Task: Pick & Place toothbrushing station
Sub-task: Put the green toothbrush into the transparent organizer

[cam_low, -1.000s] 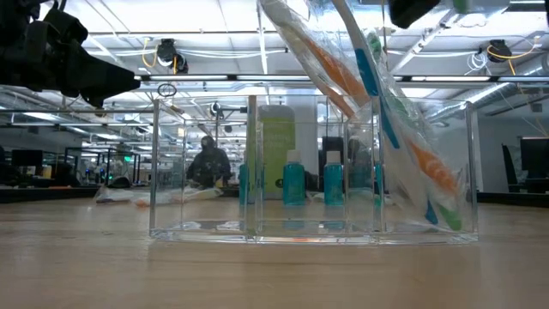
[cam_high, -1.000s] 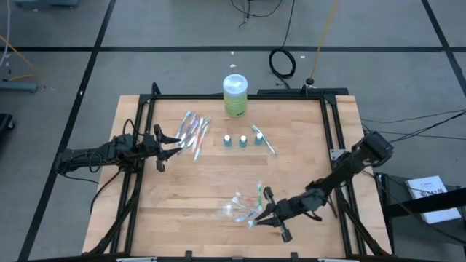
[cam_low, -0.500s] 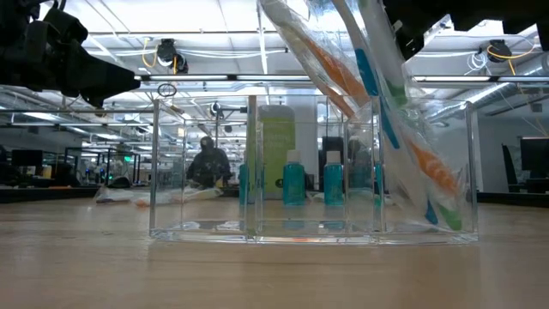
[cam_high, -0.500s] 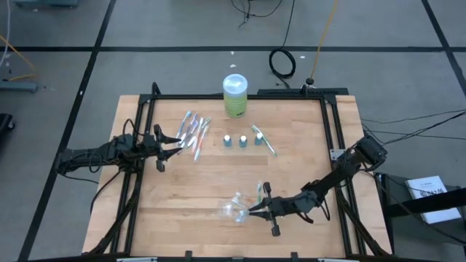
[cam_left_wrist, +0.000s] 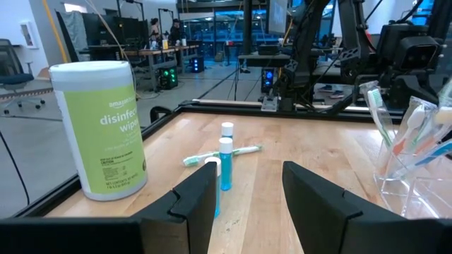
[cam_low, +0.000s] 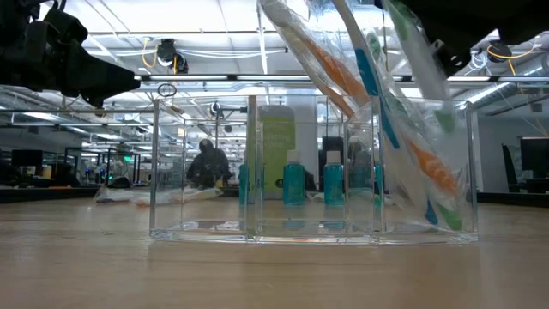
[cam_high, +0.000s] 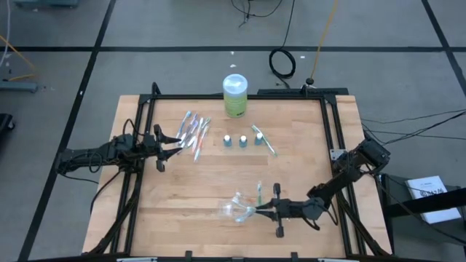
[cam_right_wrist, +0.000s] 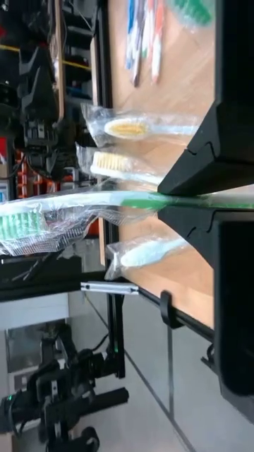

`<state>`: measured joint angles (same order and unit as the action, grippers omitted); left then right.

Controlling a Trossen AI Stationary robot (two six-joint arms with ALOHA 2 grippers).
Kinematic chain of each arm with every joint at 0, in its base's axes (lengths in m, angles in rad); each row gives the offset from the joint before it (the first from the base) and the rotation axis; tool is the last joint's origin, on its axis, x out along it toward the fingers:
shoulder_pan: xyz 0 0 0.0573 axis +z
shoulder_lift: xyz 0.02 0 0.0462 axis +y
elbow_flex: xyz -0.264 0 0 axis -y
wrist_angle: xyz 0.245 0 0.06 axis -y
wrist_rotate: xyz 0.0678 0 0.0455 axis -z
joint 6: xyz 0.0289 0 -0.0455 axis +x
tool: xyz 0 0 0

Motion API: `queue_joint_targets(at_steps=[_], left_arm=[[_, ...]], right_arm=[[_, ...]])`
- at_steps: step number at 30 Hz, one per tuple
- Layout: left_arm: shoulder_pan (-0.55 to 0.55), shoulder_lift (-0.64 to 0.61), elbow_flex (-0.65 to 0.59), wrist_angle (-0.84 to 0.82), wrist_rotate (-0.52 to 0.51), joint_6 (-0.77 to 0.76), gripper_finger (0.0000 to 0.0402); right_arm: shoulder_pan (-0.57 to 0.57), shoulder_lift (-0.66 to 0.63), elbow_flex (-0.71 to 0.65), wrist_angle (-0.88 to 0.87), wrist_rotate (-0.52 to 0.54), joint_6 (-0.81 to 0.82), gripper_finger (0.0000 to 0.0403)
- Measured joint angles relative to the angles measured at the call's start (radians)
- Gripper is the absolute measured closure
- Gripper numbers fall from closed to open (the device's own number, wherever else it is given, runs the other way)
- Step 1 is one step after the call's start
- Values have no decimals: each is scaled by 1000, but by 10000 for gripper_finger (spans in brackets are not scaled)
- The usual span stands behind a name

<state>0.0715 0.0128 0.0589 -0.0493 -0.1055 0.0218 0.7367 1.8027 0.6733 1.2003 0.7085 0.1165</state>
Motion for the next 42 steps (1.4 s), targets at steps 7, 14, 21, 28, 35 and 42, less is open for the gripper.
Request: queue_joint_targets(at_steps=[7, 14, 21, 28, 35, 42], left_arm=[[0, 0, 0, 0, 0, 0, 236], [0, 0, 0, 0, 0, 0, 236], [0, 0, 0, 0, 0, 0, 236], [0, 0, 0, 0, 0, 0, 236], [0, 0, 0, 0, 0, 0, 236], [0, 0, 0, 0, 0, 0, 236]], right_arm=[[1, 0, 0, -7, 2, 22, 392], [-8, 58, -1, 1, 32, 79, 392], [-15, 171, 0, 217, 29, 84, 392], [-15, 222, 0, 242, 28, 115, 392], [-15, 229, 1, 198, 52, 141, 392], [-14, 227, 2, 163, 54, 157, 392]])
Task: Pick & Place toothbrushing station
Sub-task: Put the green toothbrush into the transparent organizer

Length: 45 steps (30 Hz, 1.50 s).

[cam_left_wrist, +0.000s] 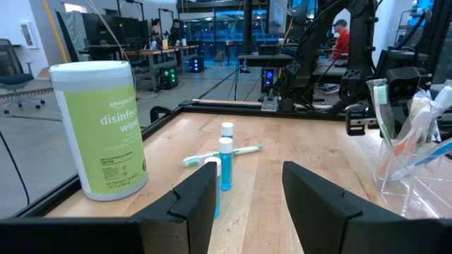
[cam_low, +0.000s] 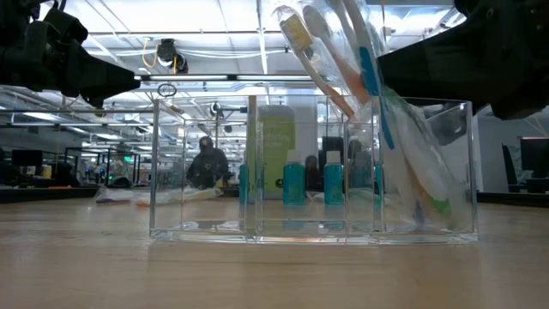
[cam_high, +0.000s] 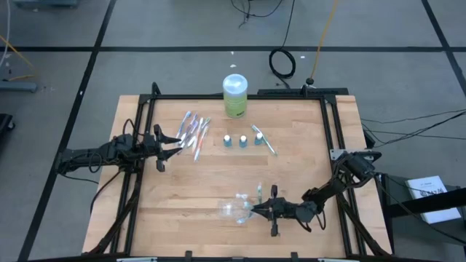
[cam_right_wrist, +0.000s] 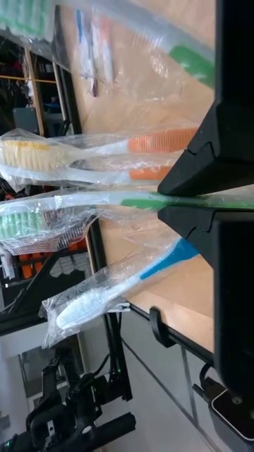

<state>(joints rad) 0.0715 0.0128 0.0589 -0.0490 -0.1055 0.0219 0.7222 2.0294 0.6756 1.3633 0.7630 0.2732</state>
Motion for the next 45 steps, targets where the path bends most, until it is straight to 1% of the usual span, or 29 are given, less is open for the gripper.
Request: queue_joint_targets(at_steps=[5, 9, 12, 17, 22, 27, 31, 37, 39, 41, 45], left_arm=[[0, 0, 0, 0, 0, 0, 236], [0, 0, 0, 0, 0, 0, 236], [0, 0, 0, 0, 0, 0, 236], [0, 0, 0, 0, 0, 0, 236], [0, 0, 0, 0, 0, 0, 236], [0, 0, 0, 0, 0, 0, 236], [0, 0, 0, 0, 0, 0, 236], [0, 0, 0, 0, 0, 0, 236], [0, 0, 0, 0, 0, 0, 236], [0, 0, 0, 0, 0, 0, 236], [0, 0, 0, 0, 0, 0, 236]], right_arm=[[0, -4, 1, -76, 6, 41, 392], [1, -3, 1, -91, 3, 50, 389], [1, -2, 1, -85, 2, 51, 373], [2, -1, 0, -76, -6, 44, 333], [20, 4, -4, 5, -6, -73, 300], [38, -14, -4, 54, -6, -163, 281], [39, -53, -4, 55, -7, -210, 278], [26, -156, -3, 62, -7, -347, 285], [14, -187, -3, 67, -10, -361, 286], [-9, -210, -2, 57, -52, -326, 286], [-76, -237, 27, -3, -223, -241, 287]])
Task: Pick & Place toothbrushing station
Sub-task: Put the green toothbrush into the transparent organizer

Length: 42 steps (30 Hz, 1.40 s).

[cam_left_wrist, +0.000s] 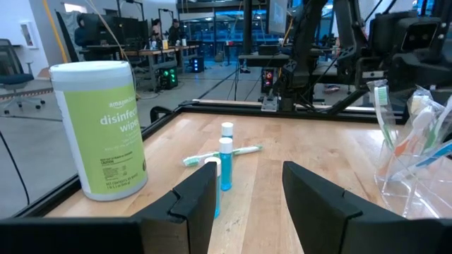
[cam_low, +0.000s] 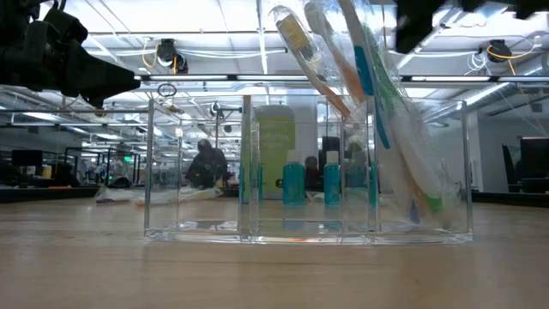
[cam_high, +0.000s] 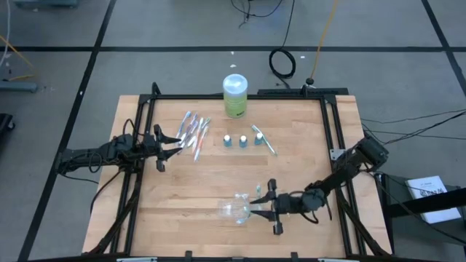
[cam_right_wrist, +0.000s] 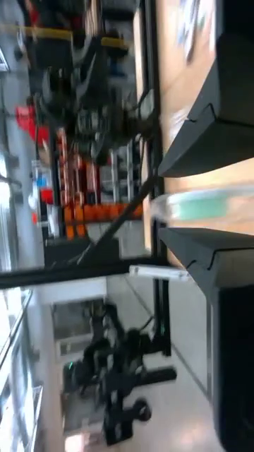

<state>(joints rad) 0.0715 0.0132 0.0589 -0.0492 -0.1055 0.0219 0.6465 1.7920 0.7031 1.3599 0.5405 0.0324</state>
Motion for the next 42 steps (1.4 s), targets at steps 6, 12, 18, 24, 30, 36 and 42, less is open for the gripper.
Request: queue_joint_targets(at_steps=[6, 12, 18, 24, 30, 36, 42], left_arm=[[0, 0, 0, 0, 0, 0, 236], [0, 0, 0, 0, 0, 0, 236], [0, 0, 0, 0, 0, 0, 236], [0, 0, 0, 0, 0, 0, 236], [0, 0, 0, 0, 0, 0, 236], [0, 0, 0, 0, 0, 0, 236], [0, 0, 0, 0, 0, 0, 236]], right_arm=[[-81, -4, 124, -139, -132, -37, 298], [-131, -4, 328, -650, -231, 17, 327], [-135, -4, 417, -899, -232, 49, 352], [-121, -13, 404, -872, -232, 32, 379], [-111, -11, 356, -756, -228, -3, 397], [-107, -12, 352, -697, -232, -19, 368], [-107, -12, 352, -711, -232, -22, 350]])
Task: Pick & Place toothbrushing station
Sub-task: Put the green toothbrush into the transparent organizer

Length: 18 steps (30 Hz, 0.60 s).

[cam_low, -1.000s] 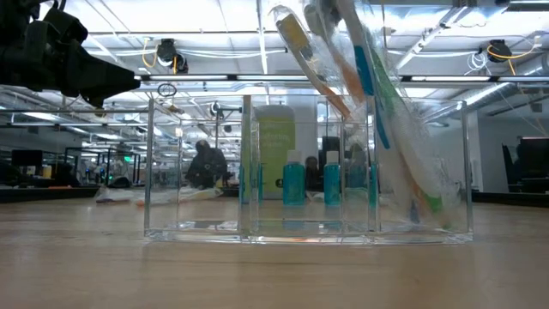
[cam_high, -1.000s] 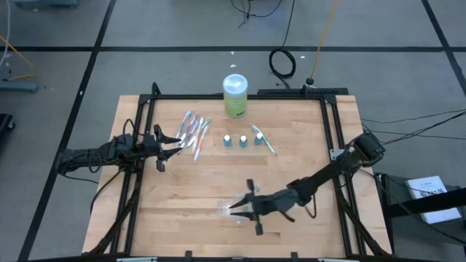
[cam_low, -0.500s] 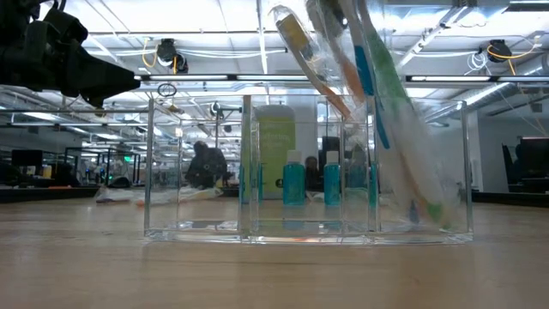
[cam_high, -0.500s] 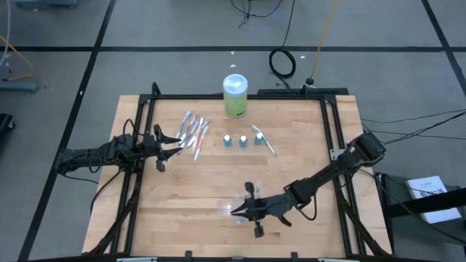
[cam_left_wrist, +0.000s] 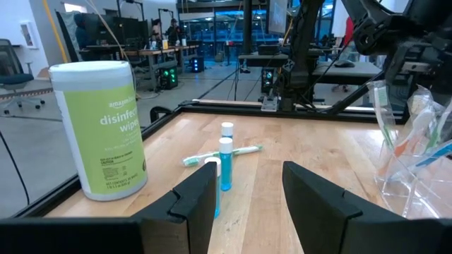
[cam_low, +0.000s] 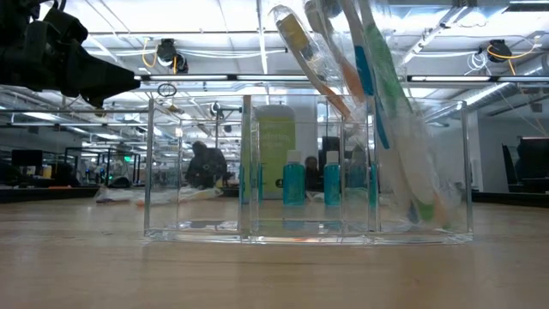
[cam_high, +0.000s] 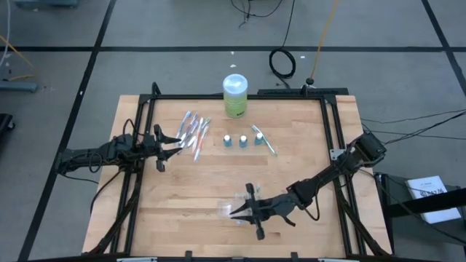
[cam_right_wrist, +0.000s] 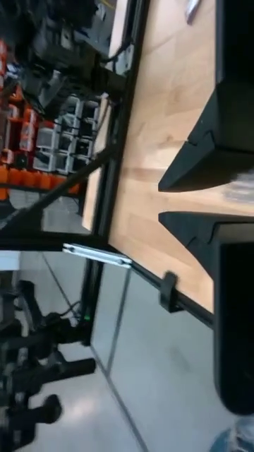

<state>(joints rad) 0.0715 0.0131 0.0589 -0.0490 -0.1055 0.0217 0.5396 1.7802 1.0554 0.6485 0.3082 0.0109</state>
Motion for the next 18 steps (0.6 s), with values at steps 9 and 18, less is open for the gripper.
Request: queue_joint_targets(at_steps=[9, 18], left_arm=[[0, 0, 0, 0, 0, 0, 236], [0, 0, 0, 0, 0, 0, 236]], right_arm=[[8, -77, 0, -3, 0, -53, 308], [40, -166, -11, -162, 1, -43, 362]])
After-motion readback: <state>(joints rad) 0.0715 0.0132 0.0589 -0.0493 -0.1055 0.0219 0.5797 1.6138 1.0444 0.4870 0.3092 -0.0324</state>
